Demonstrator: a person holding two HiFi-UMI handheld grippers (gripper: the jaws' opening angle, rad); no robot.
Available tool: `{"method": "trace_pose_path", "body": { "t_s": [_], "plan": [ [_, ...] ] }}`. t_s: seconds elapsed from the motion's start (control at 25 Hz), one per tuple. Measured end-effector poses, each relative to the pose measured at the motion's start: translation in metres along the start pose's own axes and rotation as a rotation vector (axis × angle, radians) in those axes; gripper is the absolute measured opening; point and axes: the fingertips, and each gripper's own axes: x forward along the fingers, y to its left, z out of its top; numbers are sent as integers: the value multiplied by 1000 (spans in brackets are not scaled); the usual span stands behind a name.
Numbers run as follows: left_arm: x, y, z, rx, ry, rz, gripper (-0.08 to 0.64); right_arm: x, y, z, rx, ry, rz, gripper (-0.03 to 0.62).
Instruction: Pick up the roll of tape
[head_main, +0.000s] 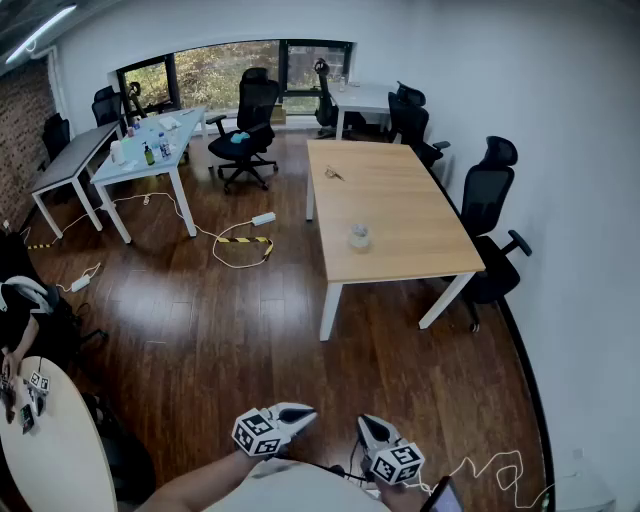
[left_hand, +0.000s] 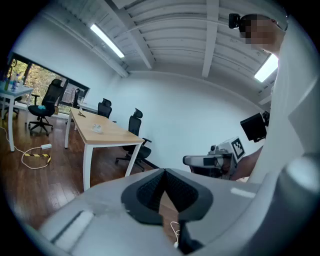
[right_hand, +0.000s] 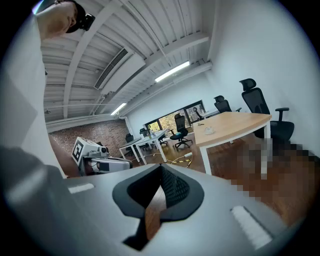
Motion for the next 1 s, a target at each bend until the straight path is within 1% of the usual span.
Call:
{"method": "trace_pose_path", "body": {
  "t_s": [0.28, 0.4, 0.56, 0.8, 0.88, 1.0],
  "plan": [
    [-62, 95, 30, 16, -32, 14, 6, 101, 33, 37, -57, -6, -8, 6],
    [-87, 125, 37, 15, -42, 29, 6, 131, 43, 50, -85, -17, -17, 6],
    [-112, 159, 48, 23, -44, 45, 6, 163, 48, 66, -91, -25, -37, 6],
    [-113, 199, 64, 19, -63, 72, 6, 196, 34, 72, -91, -2, -41, 6],
    [-106, 211, 71, 19, -64, 77, 6, 210, 27, 75, -89, 5, -31, 6],
    [-90, 227, 80, -4, -60, 98, 6, 227, 11, 82, -90, 27, -12, 6]
  ]
}}
